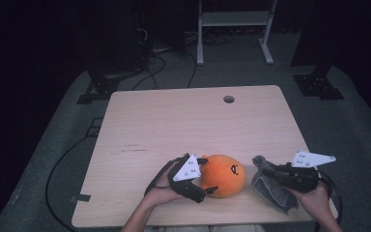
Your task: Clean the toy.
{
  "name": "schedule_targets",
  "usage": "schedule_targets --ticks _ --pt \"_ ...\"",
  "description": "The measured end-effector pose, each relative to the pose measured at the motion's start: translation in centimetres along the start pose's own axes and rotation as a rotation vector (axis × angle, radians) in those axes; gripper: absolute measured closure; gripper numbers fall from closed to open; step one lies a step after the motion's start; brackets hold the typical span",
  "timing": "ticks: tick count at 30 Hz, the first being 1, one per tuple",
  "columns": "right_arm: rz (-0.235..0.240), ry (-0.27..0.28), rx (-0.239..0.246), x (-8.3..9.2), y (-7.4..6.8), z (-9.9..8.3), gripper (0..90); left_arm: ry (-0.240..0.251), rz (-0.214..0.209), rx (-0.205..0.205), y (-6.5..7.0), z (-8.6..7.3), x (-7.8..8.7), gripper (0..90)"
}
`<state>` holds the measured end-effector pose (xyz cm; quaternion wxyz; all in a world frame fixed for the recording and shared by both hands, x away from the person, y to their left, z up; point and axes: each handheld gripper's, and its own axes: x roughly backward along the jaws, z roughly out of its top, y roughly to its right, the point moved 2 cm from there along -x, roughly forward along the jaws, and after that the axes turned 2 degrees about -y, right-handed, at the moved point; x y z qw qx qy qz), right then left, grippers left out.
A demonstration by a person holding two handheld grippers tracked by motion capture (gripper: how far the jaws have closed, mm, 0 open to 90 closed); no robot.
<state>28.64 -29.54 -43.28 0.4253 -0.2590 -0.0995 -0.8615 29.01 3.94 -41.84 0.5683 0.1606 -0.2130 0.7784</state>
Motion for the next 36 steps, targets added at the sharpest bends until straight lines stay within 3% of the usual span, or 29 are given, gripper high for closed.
schedule_targets --ticks 5,8,9,10,12,14,24,27,30,31,32,36 --pt "-0.074 -0.039 -0.042 0.9 2.0 -1.4 74.8 -0.007 -0.013 -0.005 -0.2 0.9 -0.8 12.8" --pt "-0.043 -0.046 -0.108 0.3 3.0 -1.8 61.6 -0.018 -0.021 -0.016 -0.4 1.5 -1.2 12.4" --pt "-0.043 -0.046 -0.108 0.3 3.0 -1.8 61.6 -0.018 -0.021 -0.016 -0.4 1.5 -1.2 11.8" --pt "-0.012 -0.026 -0.148 -0.1 3.5 -2.0 56.2 -0.021 -0.026 -0.021 -0.5 1.9 -1.4 11.6" --pt "-0.011 -0.011 -0.171 -0.1 3.7 -2.0 53.2 -0.032 -0.031 -0.019 -0.7 2.1 -1.7 11.6" --pt "0.000 0.015 -0.175 -0.1 3.8 -1.8 50.8 -0.045 -0.030 -0.018 -0.9 2.1 -2.0 11.1" --pt "0.011 0.041 -0.142 -0.3 3.3 -1.3 47.2 -0.097 -0.019 -0.018 -1.4 2.2 -3.8 9.5" --pt "0.020 0.043 -0.130 -0.4 2.8 -1.1 45.9 -0.160 -0.033 -0.011 -1.5 1.7 -5.0 8.0" --pt "0.027 0.042 -0.118 -0.5 2.5 -1.0 45.5 -0.154 -0.025 -0.005 -1.3 1.5 -5.3 8.2" --pt "0.027 0.043 -0.109 -0.5 2.3 -0.9 45.1 -0.161 -0.019 -0.011 -1.2 1.4 -5.3 11.4" --pt "0.029 0.051 -0.092 -0.5 1.9 -0.6 44.8 -0.171 0.017 -0.046 -0.7 1.4 -5.3 25.1" --pt "0.034 0.079 -0.070 -0.2 1.2 -0.1 43.9 -0.175 0.041 -0.077 -0.2 1.7 -4.9 41.8"
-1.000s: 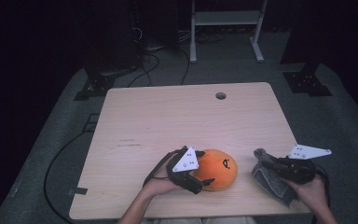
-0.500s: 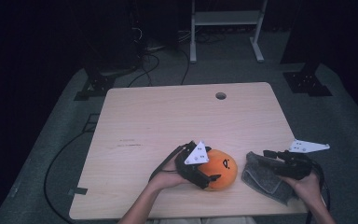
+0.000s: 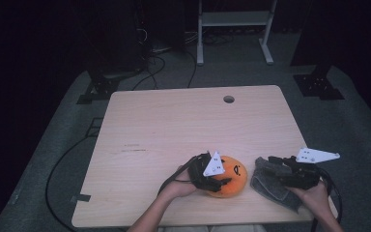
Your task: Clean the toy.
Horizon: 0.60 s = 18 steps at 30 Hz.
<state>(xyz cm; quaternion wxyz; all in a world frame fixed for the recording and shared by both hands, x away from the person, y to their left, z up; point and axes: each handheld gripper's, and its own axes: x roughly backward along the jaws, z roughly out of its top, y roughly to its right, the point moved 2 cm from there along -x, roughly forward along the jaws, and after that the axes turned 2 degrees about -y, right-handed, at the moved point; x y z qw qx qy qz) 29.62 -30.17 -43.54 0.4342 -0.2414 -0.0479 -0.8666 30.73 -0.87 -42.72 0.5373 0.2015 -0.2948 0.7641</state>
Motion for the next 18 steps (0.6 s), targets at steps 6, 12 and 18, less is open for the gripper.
schedule_targets --ticks 6,12,18 --pt "-0.011 0.012 0.033 0.1 -0.6 0.2 40.9 0.021 0.010 0.055 -1.0 0.0 0.6 45.6" --pt "-0.003 -0.002 0.015 -0.3 -0.4 0.1 37.3 0.054 0.111 0.136 -3.7 -0.4 1.4 45.4" --pt "-0.006 0.005 0.011 -0.4 -0.4 0.3 35.4 0.058 0.206 0.178 -6.1 -0.5 1.8 44.5"
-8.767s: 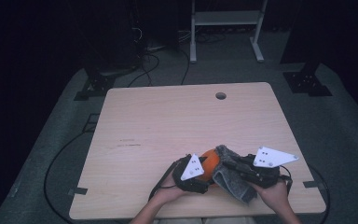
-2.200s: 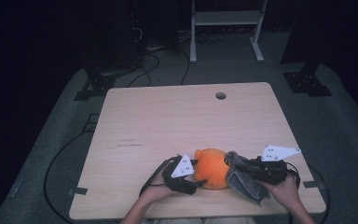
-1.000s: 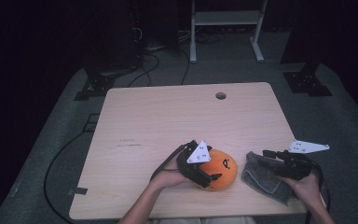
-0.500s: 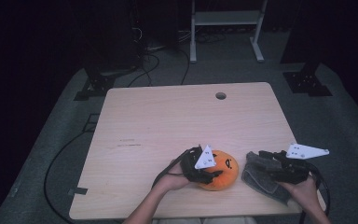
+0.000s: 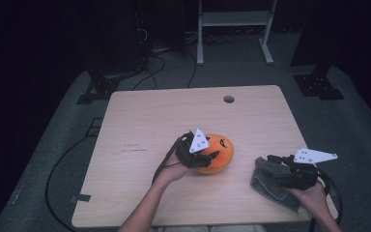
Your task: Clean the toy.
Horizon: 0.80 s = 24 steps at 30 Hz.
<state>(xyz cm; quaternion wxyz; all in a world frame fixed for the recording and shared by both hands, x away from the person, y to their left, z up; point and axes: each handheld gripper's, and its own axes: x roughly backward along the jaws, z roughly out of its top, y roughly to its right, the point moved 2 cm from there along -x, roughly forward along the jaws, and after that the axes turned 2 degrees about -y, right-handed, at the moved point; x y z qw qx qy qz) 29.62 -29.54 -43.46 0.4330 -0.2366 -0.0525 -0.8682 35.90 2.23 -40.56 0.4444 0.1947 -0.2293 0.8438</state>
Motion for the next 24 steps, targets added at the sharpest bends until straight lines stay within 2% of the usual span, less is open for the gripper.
schedule_targets --ticks 4,8,11,14,15,18,19,21,24 --pt "-0.001 0.002 -0.003 0.0 0.1 0.0 34.4 -0.019 0.040 0.007 -1.3 -0.1 -0.3 44.1" --pt "0.002 0.002 -0.008 -0.1 0.1 0.1 32.8 -0.021 0.058 0.037 -2.5 -0.1 -0.8 43.7" --pt "0.007 0.003 -0.005 -0.1 0.1 0.1 32.0 -0.024 0.082 0.047 -3.1 -0.2 -1.0 43.7" --pt "0.008 -0.005 -0.007 -0.2 0.2 0.0 31.7 -0.030 0.085 0.057 -3.4 -0.4 -1.2 43.3" --pt "0.011 -0.010 -0.010 -0.3 0.2 -0.1 31.6 -0.028 0.088 0.074 -3.6 -0.7 -1.5 42.2" --pt "0.014 -0.022 -0.016 -0.5 0.2 -0.1 31.3 -0.062 0.052 0.090 -3.8 -1.4 -1.9 36.0" --pt "0.014 -0.024 -0.015 -0.6 0.2 -0.2 31.1 -0.060 0.050 0.088 -3.7 -1.6 -2.0 32.6" --pt "0.015 -0.026 -0.016 -0.7 0.2 -0.2 30.9 -0.038 0.033 0.126 -3.7 -1.8 -1.9 25.4" --pt "0.012 -0.030 -0.024 -0.7 0.3 -0.3 30.4 -0.020 0.034 0.152 -4.0 -1.7 -1.3 17.8"
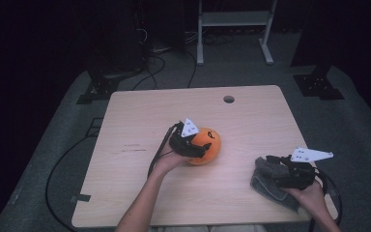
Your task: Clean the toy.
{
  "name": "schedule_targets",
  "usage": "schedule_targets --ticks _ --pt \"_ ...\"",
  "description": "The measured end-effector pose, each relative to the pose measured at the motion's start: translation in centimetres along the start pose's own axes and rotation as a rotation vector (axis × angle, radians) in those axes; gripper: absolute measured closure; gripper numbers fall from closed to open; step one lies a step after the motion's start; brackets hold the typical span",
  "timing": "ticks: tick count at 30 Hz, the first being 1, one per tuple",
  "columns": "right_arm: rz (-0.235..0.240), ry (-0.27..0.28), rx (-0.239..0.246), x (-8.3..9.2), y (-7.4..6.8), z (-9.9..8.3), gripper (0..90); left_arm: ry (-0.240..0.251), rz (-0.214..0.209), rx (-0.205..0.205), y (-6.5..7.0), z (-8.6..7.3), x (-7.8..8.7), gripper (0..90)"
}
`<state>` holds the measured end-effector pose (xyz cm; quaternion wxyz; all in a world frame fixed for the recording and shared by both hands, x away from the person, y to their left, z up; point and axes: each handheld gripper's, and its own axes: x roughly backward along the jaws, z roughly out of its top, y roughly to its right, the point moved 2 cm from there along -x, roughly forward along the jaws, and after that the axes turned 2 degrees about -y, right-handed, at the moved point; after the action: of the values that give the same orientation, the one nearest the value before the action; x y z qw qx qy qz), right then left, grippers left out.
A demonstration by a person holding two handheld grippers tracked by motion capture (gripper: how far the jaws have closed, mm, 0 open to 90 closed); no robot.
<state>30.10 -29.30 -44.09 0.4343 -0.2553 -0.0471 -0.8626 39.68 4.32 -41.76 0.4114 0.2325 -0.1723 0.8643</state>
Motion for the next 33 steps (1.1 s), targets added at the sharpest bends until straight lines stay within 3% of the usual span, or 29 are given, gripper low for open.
schedule_targets --ticks 11,16,22,26,33 --pt "-0.018 -0.006 -0.012 -0.2 0.3 -0.1 29.5 0.015 0.021 0.017 -0.2 -1.2 3.1 10.2" --pt "-0.022 -0.008 -0.013 -0.3 0.3 -0.2 29.2 0.049 0.023 0.025 0.1 -2.2 4.8 10.0" --pt "-0.025 -0.011 -0.017 -0.3 0.3 -0.3 29.2 0.061 0.016 0.014 0.6 -3.5 6.5 9.0" --pt "-0.042 -0.022 -0.019 -0.5 0.2 -0.3 29.8 0.075 0.015 0.031 0.5 -4.6 7.6 8.9" --pt "-0.042 -0.029 -0.020 -0.8 0.2 -0.2 29.7 0.076 0.045 0.045 0.4 -6.8 8.8 8.9"
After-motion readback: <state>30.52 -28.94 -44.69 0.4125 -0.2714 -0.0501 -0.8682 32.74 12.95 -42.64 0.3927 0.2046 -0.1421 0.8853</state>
